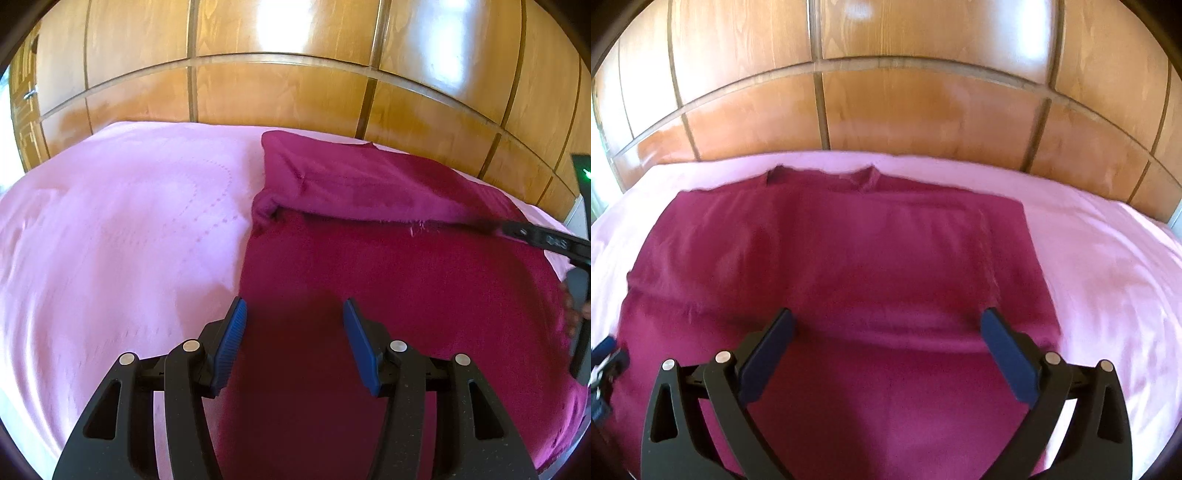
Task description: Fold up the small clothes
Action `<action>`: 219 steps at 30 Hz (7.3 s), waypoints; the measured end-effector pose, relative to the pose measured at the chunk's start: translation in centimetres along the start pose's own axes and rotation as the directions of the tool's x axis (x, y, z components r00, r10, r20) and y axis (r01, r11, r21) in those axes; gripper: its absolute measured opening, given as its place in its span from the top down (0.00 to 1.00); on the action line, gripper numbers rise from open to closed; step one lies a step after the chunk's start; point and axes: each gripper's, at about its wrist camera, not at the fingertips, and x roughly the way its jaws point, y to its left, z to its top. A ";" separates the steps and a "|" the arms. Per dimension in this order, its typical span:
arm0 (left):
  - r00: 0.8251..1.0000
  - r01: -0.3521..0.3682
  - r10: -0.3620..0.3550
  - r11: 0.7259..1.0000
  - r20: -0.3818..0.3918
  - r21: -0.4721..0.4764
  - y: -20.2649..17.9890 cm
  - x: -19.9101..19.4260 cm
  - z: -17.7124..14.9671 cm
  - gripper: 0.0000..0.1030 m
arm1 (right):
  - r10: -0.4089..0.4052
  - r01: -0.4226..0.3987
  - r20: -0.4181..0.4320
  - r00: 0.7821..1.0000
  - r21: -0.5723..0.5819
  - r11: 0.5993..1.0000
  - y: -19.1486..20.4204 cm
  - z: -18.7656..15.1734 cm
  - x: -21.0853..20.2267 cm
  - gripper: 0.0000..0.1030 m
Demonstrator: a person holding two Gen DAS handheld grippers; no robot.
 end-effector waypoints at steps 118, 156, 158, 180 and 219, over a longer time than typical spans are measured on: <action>0.699 0.690 -0.713 0.692 -0.051 -0.213 5.3 -7.1 0.7 0.53 | 0.410 -0.408 -0.087 0.908 0.044 0.912 -4.2 -9.1 -12.0 0.58; 0.940 0.314 -0.335 0.923 -0.061 -0.222 9.1 -5.1 1.1 0.30 | 0.279 -0.276 0.002 0.960 0.138 0.951 -10.6 -9.7 -13.1 0.37; 0.941 0.316 -0.333 0.926 -0.054 -0.204 9.0 -4.9 1.6 0.30 | 0.260 -0.257 0.000 0.966 0.151 0.955 -10.6 -9.3 -12.6 0.39; 0.887 0.461 -0.459 0.887 -0.052 0.017 4.2 -2.7 5.5 0.30 | 0.137 -0.133 -0.019 0.990 0.126 0.983 -8.0 -6.3 -6.8 0.88; 0.979 0.179 -0.190 0.975 -0.074 -0.133 3.8 8.0 14.5 0.94 | 0.033 -0.023 -0.027 0.999 0.312 0.950 -11.5 4.2 3.5 0.94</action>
